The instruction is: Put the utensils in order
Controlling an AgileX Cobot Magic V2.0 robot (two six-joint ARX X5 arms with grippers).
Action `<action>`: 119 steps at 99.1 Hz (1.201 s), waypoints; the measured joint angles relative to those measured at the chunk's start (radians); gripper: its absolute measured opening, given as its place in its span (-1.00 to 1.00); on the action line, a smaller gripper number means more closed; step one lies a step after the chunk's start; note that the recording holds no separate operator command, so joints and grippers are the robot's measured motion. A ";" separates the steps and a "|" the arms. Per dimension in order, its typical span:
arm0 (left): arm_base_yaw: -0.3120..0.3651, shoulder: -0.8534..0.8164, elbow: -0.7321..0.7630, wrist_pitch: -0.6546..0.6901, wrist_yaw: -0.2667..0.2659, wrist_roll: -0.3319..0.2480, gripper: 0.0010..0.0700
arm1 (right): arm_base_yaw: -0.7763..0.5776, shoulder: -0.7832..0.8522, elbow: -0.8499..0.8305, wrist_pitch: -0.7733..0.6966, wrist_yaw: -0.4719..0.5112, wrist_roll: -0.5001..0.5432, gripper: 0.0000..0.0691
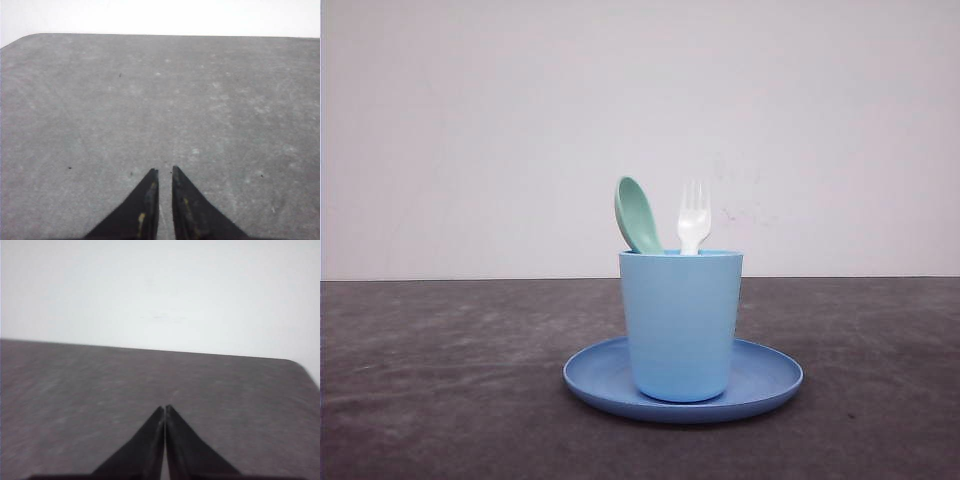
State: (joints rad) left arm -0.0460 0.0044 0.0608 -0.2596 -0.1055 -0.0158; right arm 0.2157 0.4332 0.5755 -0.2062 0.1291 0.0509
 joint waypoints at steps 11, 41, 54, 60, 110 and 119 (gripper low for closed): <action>0.000 0.000 0.000 0.000 0.000 0.000 -0.96 | -0.052 -0.119 -0.159 0.072 -0.003 -0.002 -0.99; 0.000 0.000 0.000 0.000 0.000 0.000 -0.96 | -0.169 -0.354 -0.500 0.137 -0.101 -0.003 -0.99; 0.000 0.000 0.000 0.001 0.000 0.000 -0.96 | -0.216 -0.397 -0.542 0.138 -0.130 -0.011 -0.99; 0.000 0.000 0.000 0.001 0.000 0.000 -0.96 | -0.232 -0.410 -0.552 0.140 -0.130 -0.016 -0.99; 0.000 0.000 0.000 0.001 0.000 0.000 -0.96 | -0.251 -0.427 -0.560 0.076 -0.106 -0.029 -0.99; 0.000 0.000 0.000 0.001 0.000 0.000 -0.96 | -0.251 -0.427 -0.560 0.077 -0.130 -0.029 -0.99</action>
State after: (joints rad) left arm -0.0460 0.0044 0.0605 -0.2584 -0.1051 -0.0158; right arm -0.0353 0.0063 0.0151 -0.1295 -0.0010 0.0223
